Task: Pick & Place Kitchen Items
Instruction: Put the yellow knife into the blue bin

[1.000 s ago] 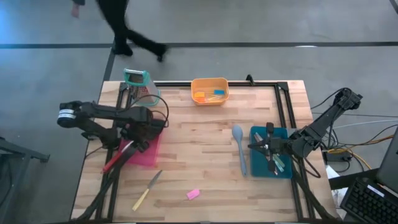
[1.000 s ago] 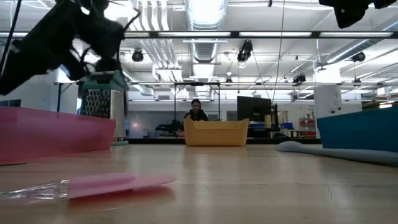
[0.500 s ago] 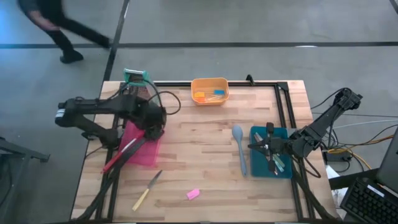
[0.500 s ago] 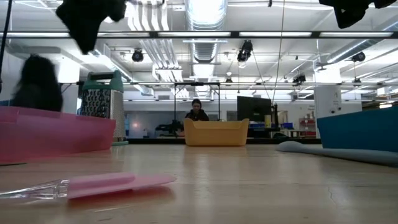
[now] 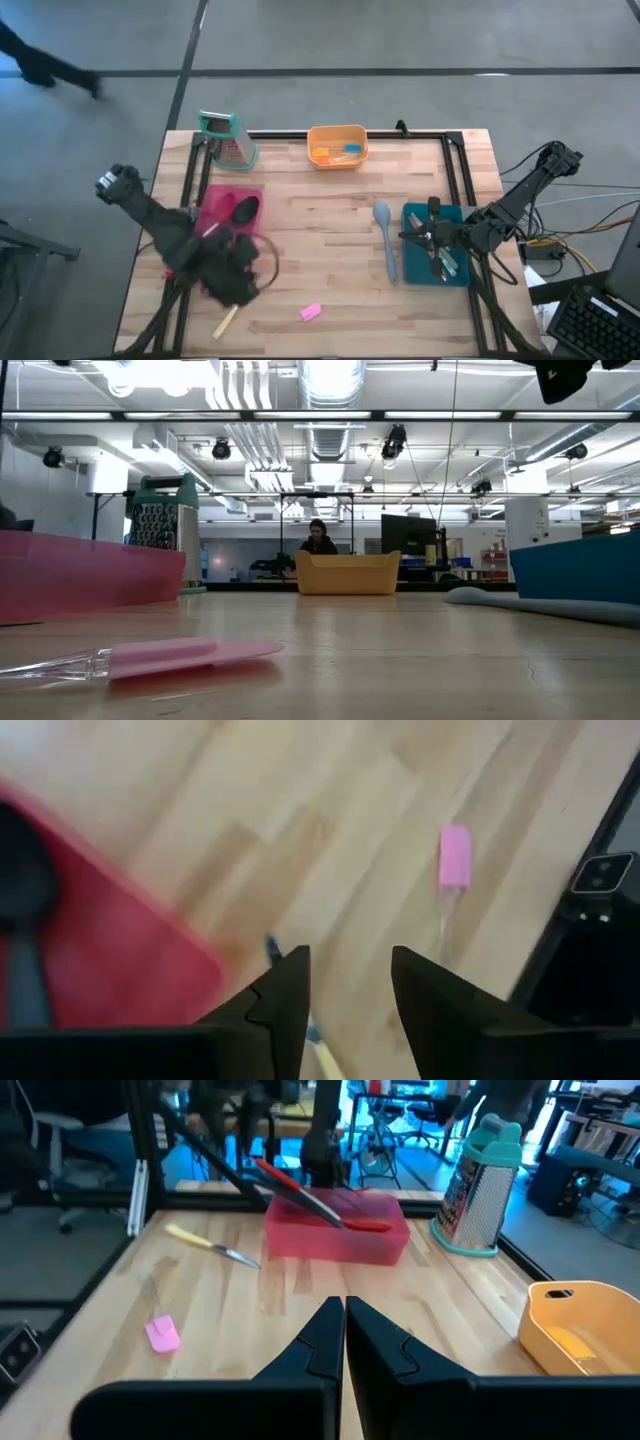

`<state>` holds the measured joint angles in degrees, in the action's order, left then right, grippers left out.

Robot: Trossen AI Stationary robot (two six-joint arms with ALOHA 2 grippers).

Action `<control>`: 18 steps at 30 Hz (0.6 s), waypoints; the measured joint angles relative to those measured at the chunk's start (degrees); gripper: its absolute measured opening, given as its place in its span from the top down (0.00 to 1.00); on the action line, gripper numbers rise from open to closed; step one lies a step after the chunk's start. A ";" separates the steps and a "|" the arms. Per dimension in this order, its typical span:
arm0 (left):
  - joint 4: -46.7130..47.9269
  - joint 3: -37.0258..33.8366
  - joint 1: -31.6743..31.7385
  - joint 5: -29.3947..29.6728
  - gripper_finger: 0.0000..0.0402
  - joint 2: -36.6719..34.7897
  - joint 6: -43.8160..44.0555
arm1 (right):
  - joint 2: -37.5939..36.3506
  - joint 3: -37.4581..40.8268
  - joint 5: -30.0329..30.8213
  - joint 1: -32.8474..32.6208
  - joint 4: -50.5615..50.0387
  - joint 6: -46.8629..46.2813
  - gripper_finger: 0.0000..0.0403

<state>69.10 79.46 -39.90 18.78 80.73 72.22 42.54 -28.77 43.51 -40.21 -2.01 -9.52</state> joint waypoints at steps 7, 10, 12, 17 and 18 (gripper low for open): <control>0.15 0.00 -10.91 -2.38 0.69 8.73 19.65 | 0.00 -0.02 -0.02 0.00 3.03 -1.00 0.98; 1.26 0.00 -13.33 -5.59 0.71 12.92 26.64 | 0.00 -0.02 -0.02 0.00 3.09 -1.86 0.98; 1.79 0.00 -14.19 -8.54 0.73 15.46 28.73 | 0.00 -0.02 -0.02 0.00 3.18 -3.78 0.98; 1.43 0.00 -15.03 -17.12 0.75 20.57 28.33 | 0.00 -0.02 -0.68 0.00 3.07 -4.46 0.98; 1.42 0.00 -15.03 -17.60 0.74 21.33 28.09 | 0.00 -0.02 -0.68 0.00 3.03 -4.45 0.98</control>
<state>70.52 79.46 -54.93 1.18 102.06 100.31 42.54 -28.80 42.83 -40.21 1.02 -13.97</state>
